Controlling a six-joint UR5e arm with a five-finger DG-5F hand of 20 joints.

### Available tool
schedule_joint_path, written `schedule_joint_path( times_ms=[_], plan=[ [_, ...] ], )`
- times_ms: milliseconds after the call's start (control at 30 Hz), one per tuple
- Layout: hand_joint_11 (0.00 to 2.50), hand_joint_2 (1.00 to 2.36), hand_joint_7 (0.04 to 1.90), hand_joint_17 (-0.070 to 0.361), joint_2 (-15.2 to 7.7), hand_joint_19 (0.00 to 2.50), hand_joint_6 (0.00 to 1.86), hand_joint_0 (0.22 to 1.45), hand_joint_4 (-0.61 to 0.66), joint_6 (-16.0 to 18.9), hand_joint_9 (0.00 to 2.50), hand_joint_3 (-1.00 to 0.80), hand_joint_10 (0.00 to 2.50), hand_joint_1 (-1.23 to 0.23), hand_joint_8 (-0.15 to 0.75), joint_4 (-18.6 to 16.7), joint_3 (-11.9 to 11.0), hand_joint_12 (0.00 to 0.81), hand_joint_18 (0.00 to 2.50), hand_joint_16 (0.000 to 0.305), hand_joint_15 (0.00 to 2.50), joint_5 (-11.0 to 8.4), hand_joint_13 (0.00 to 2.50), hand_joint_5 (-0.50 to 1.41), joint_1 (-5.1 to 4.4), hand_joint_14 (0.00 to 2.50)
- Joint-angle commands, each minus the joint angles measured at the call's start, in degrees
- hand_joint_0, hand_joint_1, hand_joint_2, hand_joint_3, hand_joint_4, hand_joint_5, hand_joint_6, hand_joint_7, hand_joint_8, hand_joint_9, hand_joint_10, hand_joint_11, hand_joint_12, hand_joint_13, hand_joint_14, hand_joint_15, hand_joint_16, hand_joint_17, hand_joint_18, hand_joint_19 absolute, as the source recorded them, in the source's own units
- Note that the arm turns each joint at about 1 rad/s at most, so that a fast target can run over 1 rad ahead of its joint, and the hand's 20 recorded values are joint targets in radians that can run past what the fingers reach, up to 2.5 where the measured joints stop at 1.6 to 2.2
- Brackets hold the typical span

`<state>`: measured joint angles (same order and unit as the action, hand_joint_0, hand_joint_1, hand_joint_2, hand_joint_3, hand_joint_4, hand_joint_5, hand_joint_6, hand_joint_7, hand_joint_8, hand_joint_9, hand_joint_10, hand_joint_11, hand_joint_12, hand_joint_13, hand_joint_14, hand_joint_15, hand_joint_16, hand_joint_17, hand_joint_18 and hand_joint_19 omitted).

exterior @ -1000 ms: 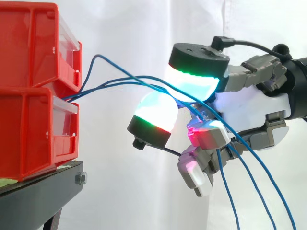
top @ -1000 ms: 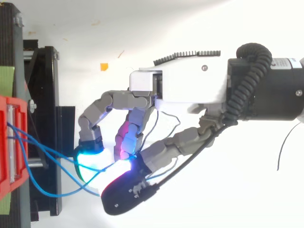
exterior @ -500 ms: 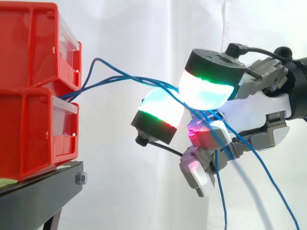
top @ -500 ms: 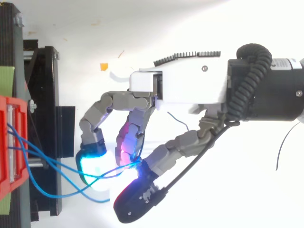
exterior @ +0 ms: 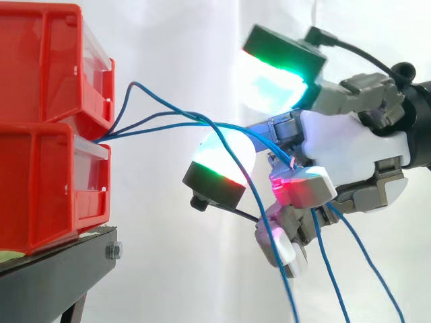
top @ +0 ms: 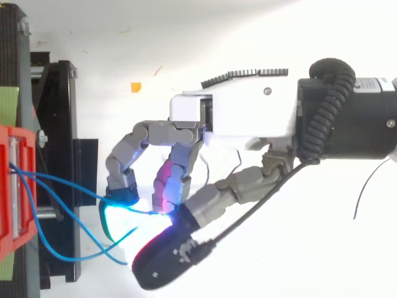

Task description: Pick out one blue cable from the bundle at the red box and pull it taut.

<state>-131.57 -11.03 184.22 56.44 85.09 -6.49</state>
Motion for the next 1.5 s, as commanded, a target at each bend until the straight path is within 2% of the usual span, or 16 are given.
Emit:
schedule_joint_path(
  times_ms=[0, 33, 67, 100, 200, 400, 533, 633, 700, 833, 1000, 1167, 1300, 1467],
  plan=[
    [0.81, 1.0, 0.91, 0.113, 0.0, 0.76, 0.87, 0.52, -0.01, -0.04, 1.34, -0.5, 0.03, -0.38, 0.232, 0.0, -0.1, 0.331, 0.7, 0.05, 0.65, -0.01, 0.93, -0.12, -0.01, 0.03],
    [0.82, 1.0, 0.92, 0.109, 0.0, 0.77, 0.86, 0.56, -0.03, 0.04, 1.34, -0.5, 0.03, -0.37, 0.22, 0.0, -0.02, 0.325, 0.68, 0.049, 0.65, -0.01, 0.93, -0.12, 0.07, 0.03],
    [0.83, 1.0, 0.96, 0.108, 0.0, 0.78, 0.86, 0.59, -0.03, -0.04, 1.34, -0.46, 0.03, -0.41, 0.216, 0.0, -0.02, 0.327, 0.67, 0.048, 0.66, -0.01, 0.93, -0.12, 0.07, 0.03],
    [0.86, 1.01, 0.97, 0.109, 0.0, 0.79, 0.86, 0.59, -0.01, -0.04, 1.35, -0.33, 0.03, -0.45, 0.23, 0.0, -0.02, 0.333, 0.66, 0.049, 0.67, -0.01, 0.94, -0.11, -0.01, 0.03],
    [0.83, 1.01, 0.93, 0.138, 0.0, 0.74, 0.86, 0.58, 0.01, 0.04, 1.41, -0.2, 0.02, -0.48, 0.27, 0.0, -0.02, 0.388, 0.76, 0.061, 0.64, -0.01, 0.99, -0.1, -0.01, 0.02],
    [0.84, 1.0, 0.97, 0.153, 0.0, 0.72, 0.86, 0.57, 0.04, 0.04, 1.43, -0.11, 0.02, -0.6, 0.297, 0.09, -0.02, 0.415, 0.81, 0.068, 0.63, -0.01, 1.02, -0.1, -0.01, 0.02],
    [0.84, 1.0, 0.94, 0.149, 0.0, 0.71, 0.88, 0.57, 0.05, 0.04, 1.4, -0.12, 0.02, -0.63, 0.291, 0.0, -0.1, 0.405, 0.8, 0.066, 0.63, -0.01, 1.01, -0.11, -0.01, 0.02],
    [0.85, 1.01, 0.95, 0.139, 0.0, 0.73, 0.88, 0.58, 0.04, -0.13, 1.38, -0.21, 0.03, -0.64, 0.276, 0.09, -0.02, 0.385, 0.76, 0.062, 0.64, 0.17, 0.98, -0.12, -0.01, 0.02],
    [0.93, 1.01, 0.99, 0.113, 0.0, 0.78, 0.88, 0.57, 0.01, -0.13, 1.38, -0.3, 0.03, -0.65, 0.234, 0.09, -0.1, 0.337, 0.68, 0.05, 0.67, 0.08, 0.94, -0.12, -0.01, 0.03],
    [0.94, 1.01, 0.99, 0.111, 0.0, 0.77, 0.88, 0.58, 0.01, -0.04, 1.39, -0.38, 0.03, -0.64, 0.229, 0.18, -0.02, 0.335, 0.69, 0.049, 0.67, -0.01, 0.95, -0.12, -0.01, 0.03],
    [0.93, 1.0, 1.0, 0.11, 0.0, 0.77, 0.88, 0.58, -0.02, -0.04, 1.45, -0.5, 0.03, -0.55, 0.201, 0.18, -0.02, 0.327, 0.72, 0.049, 0.67, -0.01, 0.97, -0.1, -0.01, 0.03],
    [0.94, 1.0, 0.99, 0.109, 0.0, 0.77, 0.87, 0.59, -0.03, -0.04, 1.46, -0.47, 0.03, -0.55, 0.208, 0.18, -0.02, 0.326, 0.73, 0.048, 0.67, -0.01, 0.99, -0.1, -0.1, 0.03],
    [0.93, 1.02, 1.02, 0.11, 0.0, 0.78, 0.87, 0.59, -0.02, -0.04, 1.44, -0.27, 0.03, -0.66, 0.219, 0.18, -0.02, 0.324, 0.74, 0.049, 0.68, -0.36, 0.98, -0.1, -0.1, 0.03],
    [0.91, 1.02, 1.0, 0.124, 0.0, 0.75, 0.89, 0.58, -0.02, -0.04, 1.43, -0.16, 0.03, -0.7, 0.249, 0.18, -0.02, 0.357, 0.78, 0.055, 0.65, -0.36, 1.0, -0.1, -0.1, 0.02]
  ],
)
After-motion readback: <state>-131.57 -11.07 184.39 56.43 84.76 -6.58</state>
